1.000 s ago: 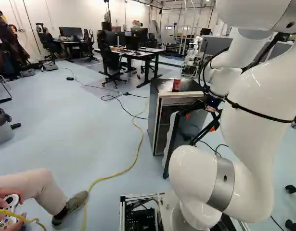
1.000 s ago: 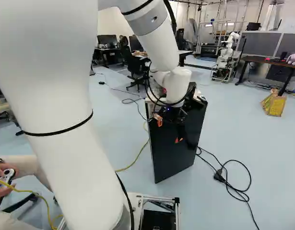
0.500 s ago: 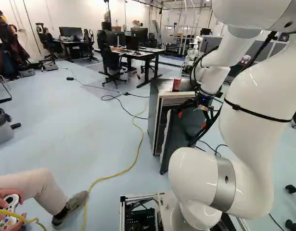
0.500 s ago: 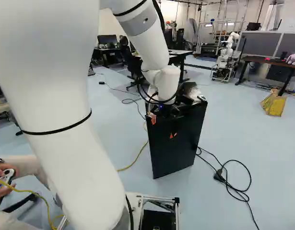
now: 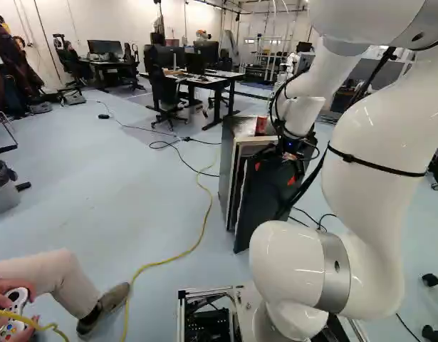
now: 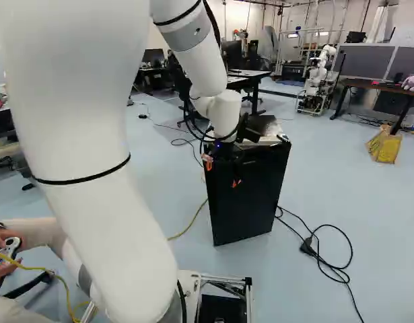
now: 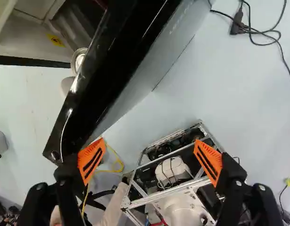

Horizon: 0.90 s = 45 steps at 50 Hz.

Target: Grab a drink from the fridge

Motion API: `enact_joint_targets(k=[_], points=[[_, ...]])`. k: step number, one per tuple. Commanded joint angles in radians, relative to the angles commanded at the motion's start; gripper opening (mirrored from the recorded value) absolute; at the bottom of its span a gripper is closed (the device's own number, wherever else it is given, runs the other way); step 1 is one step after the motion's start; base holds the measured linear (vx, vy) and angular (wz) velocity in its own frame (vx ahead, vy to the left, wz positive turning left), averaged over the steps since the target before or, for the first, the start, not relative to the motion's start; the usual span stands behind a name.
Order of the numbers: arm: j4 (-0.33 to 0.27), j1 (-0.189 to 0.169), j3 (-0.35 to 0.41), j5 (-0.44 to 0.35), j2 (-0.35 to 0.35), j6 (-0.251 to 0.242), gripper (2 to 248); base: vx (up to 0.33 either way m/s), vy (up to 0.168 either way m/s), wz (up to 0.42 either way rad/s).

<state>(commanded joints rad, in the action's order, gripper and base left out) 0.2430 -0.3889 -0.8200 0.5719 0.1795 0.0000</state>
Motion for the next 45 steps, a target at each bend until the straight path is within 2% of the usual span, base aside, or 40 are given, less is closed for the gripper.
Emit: enact_joint_targets(k=[17,45], points=[[0.000,0.040,-0.033,-0.019,0.027,0.000,247,0.000,0.000,0.000],[0.000,0.057,-0.083,-0.050,0.067,0.000,247,0.000,0.000,0.000]])
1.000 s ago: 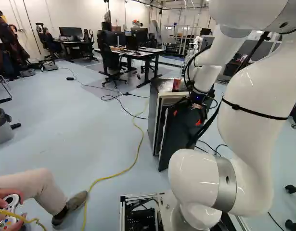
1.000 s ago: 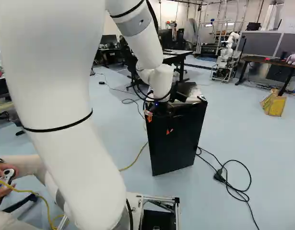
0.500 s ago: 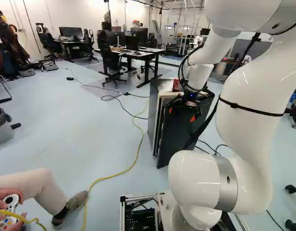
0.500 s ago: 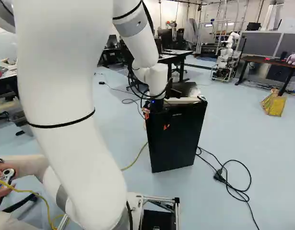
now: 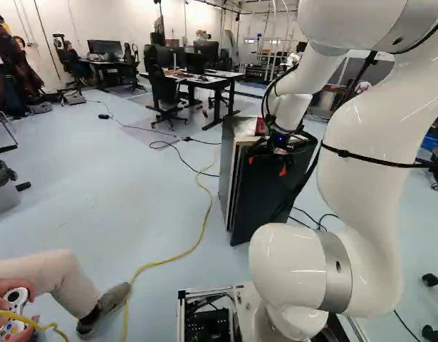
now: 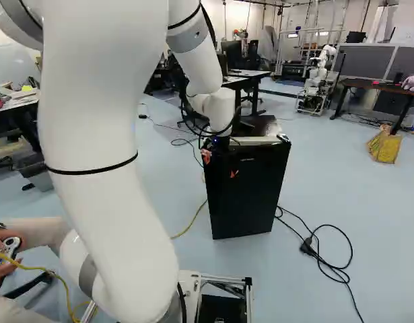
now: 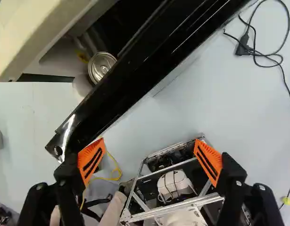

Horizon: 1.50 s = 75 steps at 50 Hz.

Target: Grab a drink from the fridge

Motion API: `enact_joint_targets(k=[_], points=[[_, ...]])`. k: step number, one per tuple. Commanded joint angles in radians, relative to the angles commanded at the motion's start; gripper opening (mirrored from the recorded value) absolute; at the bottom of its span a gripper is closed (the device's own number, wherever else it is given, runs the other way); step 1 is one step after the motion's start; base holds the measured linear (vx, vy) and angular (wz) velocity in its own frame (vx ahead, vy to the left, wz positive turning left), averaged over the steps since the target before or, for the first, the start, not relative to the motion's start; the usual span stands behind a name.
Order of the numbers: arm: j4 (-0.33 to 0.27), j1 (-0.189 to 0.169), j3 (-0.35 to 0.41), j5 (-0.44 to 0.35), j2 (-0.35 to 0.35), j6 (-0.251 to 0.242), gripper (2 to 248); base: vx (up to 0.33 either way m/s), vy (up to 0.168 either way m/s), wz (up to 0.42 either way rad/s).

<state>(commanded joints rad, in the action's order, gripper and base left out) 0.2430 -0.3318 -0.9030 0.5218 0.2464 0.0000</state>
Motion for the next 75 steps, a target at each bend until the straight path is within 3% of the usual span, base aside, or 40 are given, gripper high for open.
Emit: enact_joint_targets(k=[75], points=[[0.000,0.026,-0.105,-0.041,0.082,0.000,247,0.000,0.000,0.000]])
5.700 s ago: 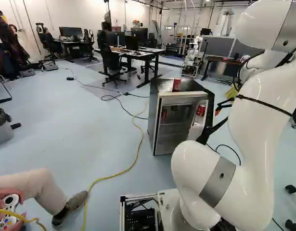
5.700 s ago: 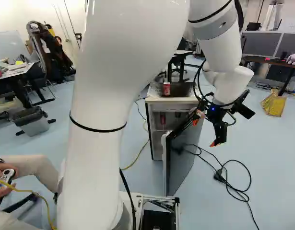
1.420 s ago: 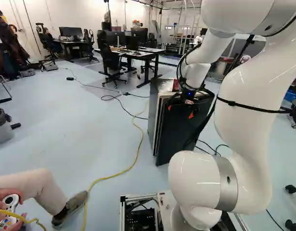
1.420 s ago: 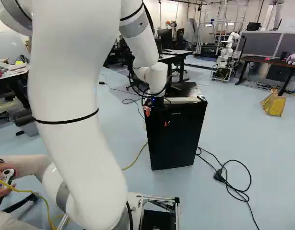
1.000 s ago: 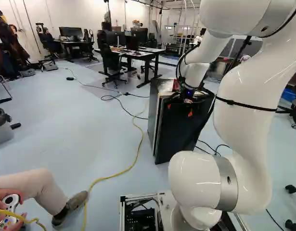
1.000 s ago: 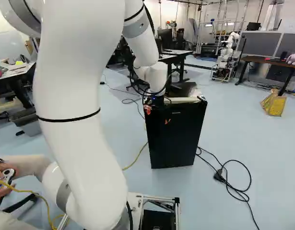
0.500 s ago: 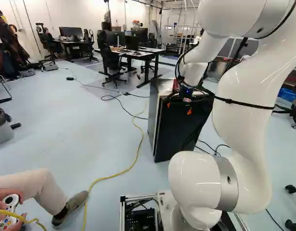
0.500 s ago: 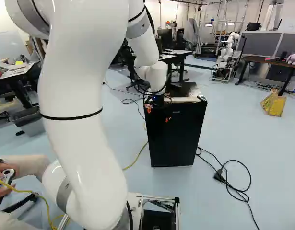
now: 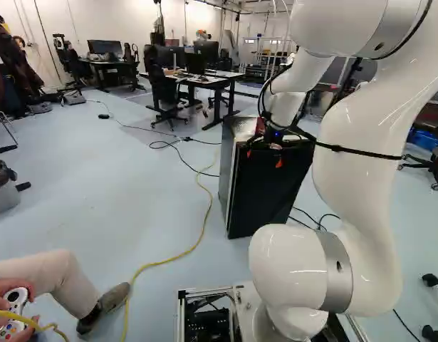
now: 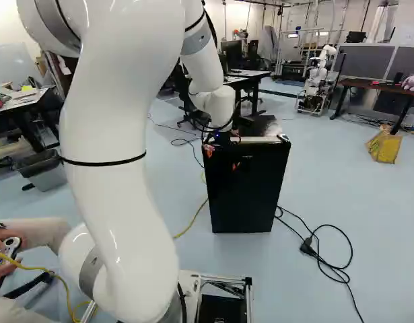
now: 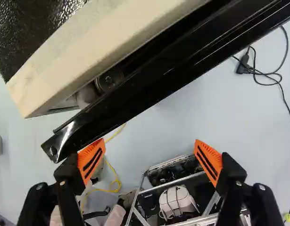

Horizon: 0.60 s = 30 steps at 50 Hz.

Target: Grab a drink from the fridge

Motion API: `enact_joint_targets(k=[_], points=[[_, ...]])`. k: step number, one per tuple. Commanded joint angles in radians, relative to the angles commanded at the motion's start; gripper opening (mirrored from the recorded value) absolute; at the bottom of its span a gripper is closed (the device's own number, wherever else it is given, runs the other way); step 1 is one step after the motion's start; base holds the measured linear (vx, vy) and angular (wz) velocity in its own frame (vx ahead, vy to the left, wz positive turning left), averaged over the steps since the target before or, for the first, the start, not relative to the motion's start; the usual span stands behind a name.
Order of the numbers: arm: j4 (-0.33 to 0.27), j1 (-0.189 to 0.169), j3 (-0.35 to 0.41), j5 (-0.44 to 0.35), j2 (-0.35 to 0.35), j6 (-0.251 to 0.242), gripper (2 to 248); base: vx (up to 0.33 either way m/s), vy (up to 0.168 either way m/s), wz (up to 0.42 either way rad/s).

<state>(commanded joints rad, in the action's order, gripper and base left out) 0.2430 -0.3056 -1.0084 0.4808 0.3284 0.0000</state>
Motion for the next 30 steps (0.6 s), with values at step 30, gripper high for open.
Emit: enact_joint_targets(k=[30], points=[[0.000,0.008,-0.039,0.000,0.029,0.000,247,0.000,0.000,0.000]])
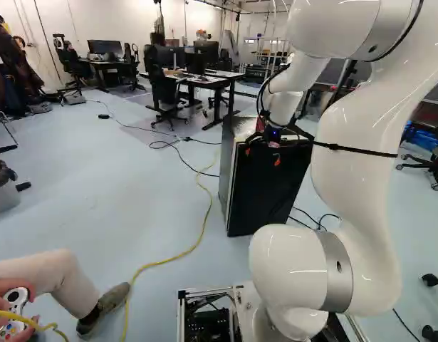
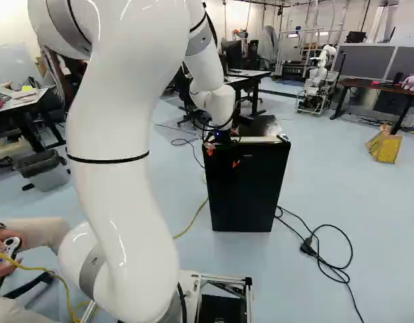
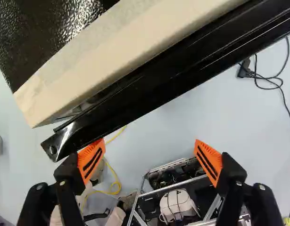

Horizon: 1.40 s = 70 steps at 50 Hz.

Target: Grab a drink from the fridge

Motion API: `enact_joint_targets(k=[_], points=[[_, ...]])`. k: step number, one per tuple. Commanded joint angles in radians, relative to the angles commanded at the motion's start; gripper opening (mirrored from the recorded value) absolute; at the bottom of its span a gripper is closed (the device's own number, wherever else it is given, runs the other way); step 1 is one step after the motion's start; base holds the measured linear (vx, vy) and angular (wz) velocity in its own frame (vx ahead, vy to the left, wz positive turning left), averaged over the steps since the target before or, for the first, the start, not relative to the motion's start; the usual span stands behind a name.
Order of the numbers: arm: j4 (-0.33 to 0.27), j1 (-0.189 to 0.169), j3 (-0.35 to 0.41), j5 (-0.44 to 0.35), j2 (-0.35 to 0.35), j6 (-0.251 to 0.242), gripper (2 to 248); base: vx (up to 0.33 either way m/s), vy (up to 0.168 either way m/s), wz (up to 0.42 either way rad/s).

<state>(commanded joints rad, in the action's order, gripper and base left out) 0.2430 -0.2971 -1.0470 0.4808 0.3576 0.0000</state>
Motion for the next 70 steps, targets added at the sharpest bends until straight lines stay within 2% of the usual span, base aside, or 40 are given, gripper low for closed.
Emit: enact_joint_targets(k=[45,70], points=[[0.000,0.006,-0.024,0.000,0.018,0.000,247,0.000,0.000,0.000],[0.000,0.014,0.080,-0.008,-0.061,0.000,247,0.000,0.000,0.000]])
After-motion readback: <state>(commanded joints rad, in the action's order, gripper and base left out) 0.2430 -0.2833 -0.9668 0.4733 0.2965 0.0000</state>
